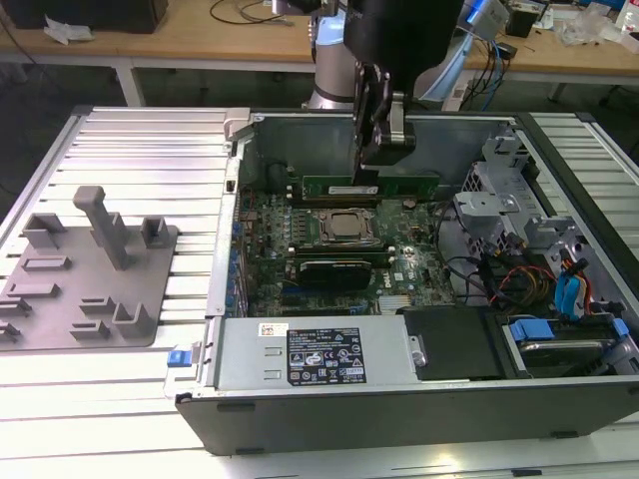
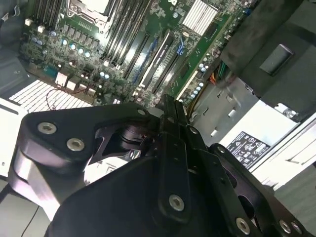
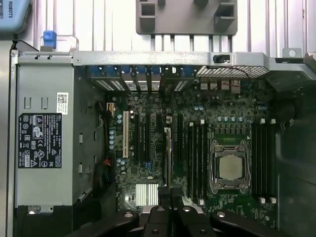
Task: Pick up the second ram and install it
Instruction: 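Pick up the second ram and move it above second insertion slot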
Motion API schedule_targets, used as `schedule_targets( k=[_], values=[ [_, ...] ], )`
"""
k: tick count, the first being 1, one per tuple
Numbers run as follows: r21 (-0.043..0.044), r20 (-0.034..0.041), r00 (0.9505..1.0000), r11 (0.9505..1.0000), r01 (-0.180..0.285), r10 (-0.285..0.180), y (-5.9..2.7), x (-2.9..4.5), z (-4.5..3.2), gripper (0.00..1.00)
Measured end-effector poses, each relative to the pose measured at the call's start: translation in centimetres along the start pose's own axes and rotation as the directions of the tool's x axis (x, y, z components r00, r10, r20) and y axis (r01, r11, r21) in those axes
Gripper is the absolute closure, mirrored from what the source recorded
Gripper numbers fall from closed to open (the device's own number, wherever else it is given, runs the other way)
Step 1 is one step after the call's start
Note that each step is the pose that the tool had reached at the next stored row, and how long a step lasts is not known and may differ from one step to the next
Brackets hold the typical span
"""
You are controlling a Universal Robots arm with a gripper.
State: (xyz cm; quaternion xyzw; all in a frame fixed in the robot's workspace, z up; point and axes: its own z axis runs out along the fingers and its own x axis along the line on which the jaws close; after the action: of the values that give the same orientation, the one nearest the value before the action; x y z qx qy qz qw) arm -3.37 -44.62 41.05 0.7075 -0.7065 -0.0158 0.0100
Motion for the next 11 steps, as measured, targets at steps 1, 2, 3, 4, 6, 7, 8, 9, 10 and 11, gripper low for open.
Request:
schedule_targets(
  k=[1, 2, 3, 4, 6, 7, 8, 9, 10, 11],
  values=[
    [0.0001, -0.0002, 1.0, 1.0, 0.0, 0.0, 0.0, -0.04, 0.22, 0.91],
    [0.0001, -0.0007, 1.0, 1.0, 0.0, 0.0, -0.02, -0.09, 0.4, 0.91],
    [0.0, -0.0008, 1.0, 1.0, 0.0, 0.0, -0.03, -0.19, 0.5, 0.91],
    [0.0, -0.0009, 1.0, 1.0, 0.0, 0.0, -0.04, -0.33, 0.61, 0.91],
    [0.0, -0.0009, 1.0, 1.0, 0.0, 0.0, -0.05, -0.6, 0.77, 0.91],
    [0.0, -0.0009, 1.0, 1.0, 0.0, 0.0, -0.05, -0.67, 0.82, 0.91],
    [0.0001, -0.0009, 1.0, 1.0, 0.0, 0.0, -0.06, -0.94, 0.94, 0.91],
    [0.0001, -0.0008, 1.0, 1.0, 0.0, 0.0, -0.06, -1.21, 1.04, 0.91],
    [0.0, -0.0008, 1.0, 1.0, 0.0, 0.0, -0.06, -1.37, 1.1, 0.91],
    [0.0, -0.001, 1.0, 1.0, 0.0, 0.0, -0.07, -1.48, 1.15, 0.91]
  ],
)
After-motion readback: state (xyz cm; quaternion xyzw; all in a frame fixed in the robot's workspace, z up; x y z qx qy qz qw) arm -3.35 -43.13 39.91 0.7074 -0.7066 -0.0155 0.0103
